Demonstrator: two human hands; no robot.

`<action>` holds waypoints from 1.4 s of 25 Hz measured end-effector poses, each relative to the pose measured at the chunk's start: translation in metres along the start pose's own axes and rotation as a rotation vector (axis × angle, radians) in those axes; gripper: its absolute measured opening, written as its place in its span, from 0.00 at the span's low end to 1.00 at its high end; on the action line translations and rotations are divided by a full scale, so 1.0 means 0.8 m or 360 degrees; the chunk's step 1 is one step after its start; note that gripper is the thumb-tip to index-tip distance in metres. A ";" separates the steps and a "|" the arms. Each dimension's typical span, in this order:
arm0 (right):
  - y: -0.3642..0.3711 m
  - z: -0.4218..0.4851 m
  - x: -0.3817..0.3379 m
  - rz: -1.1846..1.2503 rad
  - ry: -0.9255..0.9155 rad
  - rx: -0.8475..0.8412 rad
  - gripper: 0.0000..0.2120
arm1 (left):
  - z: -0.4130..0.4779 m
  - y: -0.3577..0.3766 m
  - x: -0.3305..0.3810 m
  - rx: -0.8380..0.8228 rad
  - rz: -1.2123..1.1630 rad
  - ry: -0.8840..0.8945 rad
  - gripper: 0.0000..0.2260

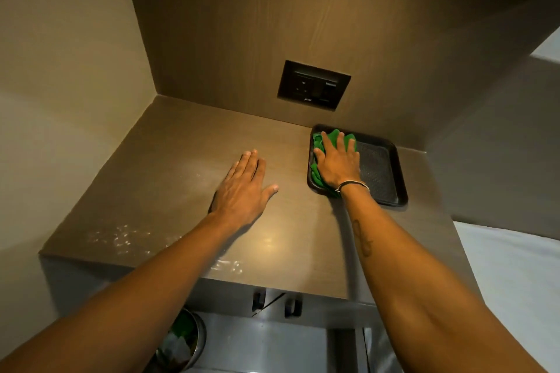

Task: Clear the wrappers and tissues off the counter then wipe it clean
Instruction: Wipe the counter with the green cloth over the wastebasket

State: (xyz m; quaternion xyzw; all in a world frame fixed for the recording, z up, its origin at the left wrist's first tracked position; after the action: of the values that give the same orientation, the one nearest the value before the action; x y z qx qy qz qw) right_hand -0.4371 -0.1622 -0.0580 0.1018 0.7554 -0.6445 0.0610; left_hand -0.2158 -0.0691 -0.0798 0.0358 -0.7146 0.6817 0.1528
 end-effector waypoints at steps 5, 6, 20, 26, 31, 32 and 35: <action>-0.001 0.011 -0.004 -0.0029 -0.0018 0.0092 0.26 | 0.001 0.004 -0.001 0.0021 0.0030 -0.0023 0.36; -0.005 0.009 -0.008 -0.0060 -0.0029 0.0162 0.27 | 0.001 0.002 -0.001 0.0022 0.0048 -0.0016 0.36; -0.058 -0.252 -0.143 0.0286 -0.0683 0.1018 0.35 | -0.099 -0.050 -0.010 0.0327 -0.0059 0.0091 0.34; 0.081 -0.424 -0.206 0.0566 -0.0831 0.0844 0.30 | -0.295 -0.018 -0.082 0.0472 -0.0001 -0.0040 0.33; 0.261 -0.496 -0.234 0.0459 -0.0944 0.0326 0.32 | -0.463 0.121 -0.173 0.0210 0.0038 -0.0300 0.32; 0.308 -0.497 -0.234 0.0402 -0.0937 0.0182 0.33 | -0.490 0.159 -0.195 0.0121 0.0006 -0.0399 0.32; 0.443 -0.482 -0.214 0.0323 -0.0788 -0.0216 0.38 | -0.537 0.276 -0.252 -0.0113 -0.0214 -0.0707 0.31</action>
State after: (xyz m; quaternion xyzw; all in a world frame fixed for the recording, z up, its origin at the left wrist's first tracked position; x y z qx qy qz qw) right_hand -0.1731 0.2580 -0.2975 0.0120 0.7449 -0.5883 0.3146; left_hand -0.0083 0.3372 -0.3362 0.2271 -0.7503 0.6197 0.0380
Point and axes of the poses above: each hand's wrist, its own z-axis towards the middle knuckle, its own y-axis out of the palm, x = y × z, the point moved 9 cm from there along z, towards the middle knuckle
